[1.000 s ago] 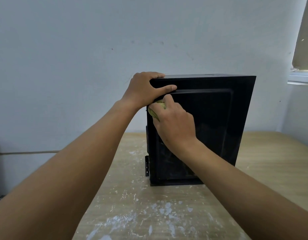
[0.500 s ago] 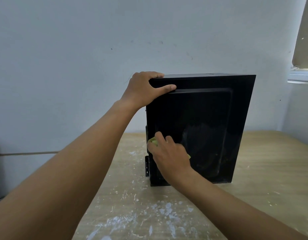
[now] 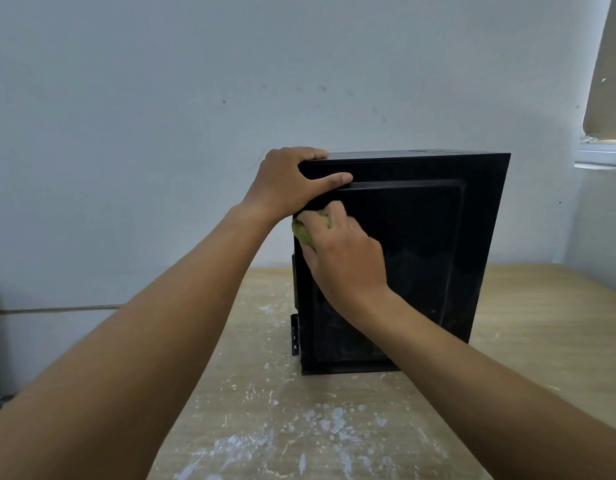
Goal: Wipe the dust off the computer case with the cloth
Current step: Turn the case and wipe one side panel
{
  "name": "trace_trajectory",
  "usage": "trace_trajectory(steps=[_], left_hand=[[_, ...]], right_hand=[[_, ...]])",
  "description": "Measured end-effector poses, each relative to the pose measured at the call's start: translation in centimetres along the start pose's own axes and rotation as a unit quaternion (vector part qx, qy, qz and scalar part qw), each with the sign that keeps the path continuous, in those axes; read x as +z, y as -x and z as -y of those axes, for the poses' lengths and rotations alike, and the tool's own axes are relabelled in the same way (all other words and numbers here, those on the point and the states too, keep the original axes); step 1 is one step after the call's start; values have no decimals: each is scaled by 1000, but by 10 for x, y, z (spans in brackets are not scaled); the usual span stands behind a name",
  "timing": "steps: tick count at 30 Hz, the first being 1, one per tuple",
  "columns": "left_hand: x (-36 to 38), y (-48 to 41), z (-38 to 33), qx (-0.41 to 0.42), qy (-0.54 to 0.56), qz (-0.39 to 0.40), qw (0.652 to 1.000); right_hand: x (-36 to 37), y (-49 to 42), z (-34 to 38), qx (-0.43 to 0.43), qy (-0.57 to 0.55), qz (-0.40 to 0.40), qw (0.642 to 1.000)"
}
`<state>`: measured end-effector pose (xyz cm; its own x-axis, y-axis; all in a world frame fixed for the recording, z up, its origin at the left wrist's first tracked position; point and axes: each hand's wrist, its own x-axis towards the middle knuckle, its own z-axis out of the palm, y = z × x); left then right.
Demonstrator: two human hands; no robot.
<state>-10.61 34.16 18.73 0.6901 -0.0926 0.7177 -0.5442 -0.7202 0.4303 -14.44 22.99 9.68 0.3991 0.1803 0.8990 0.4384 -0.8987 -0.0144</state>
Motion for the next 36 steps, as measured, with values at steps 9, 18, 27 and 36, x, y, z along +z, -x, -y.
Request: trace_trajectory(steps=[9, 18, 27, 36], left_hand=[[1, 0, 1, 4, -8, -2, 1000], [0, 0, 2, 7, -4, 2, 1000], [2, 1, 3, -7, 10, -3, 1000], [-3, -2, 0, 3, -49, 16, 999]], right_hand=[[11, 19, 3, -67, 61, 22, 996], [20, 66, 1, -103, 32, 167, 980], [-2, 37, -28, -12, -78, 36, 996], [-1, 23, -28, -19, -91, 14, 996]])
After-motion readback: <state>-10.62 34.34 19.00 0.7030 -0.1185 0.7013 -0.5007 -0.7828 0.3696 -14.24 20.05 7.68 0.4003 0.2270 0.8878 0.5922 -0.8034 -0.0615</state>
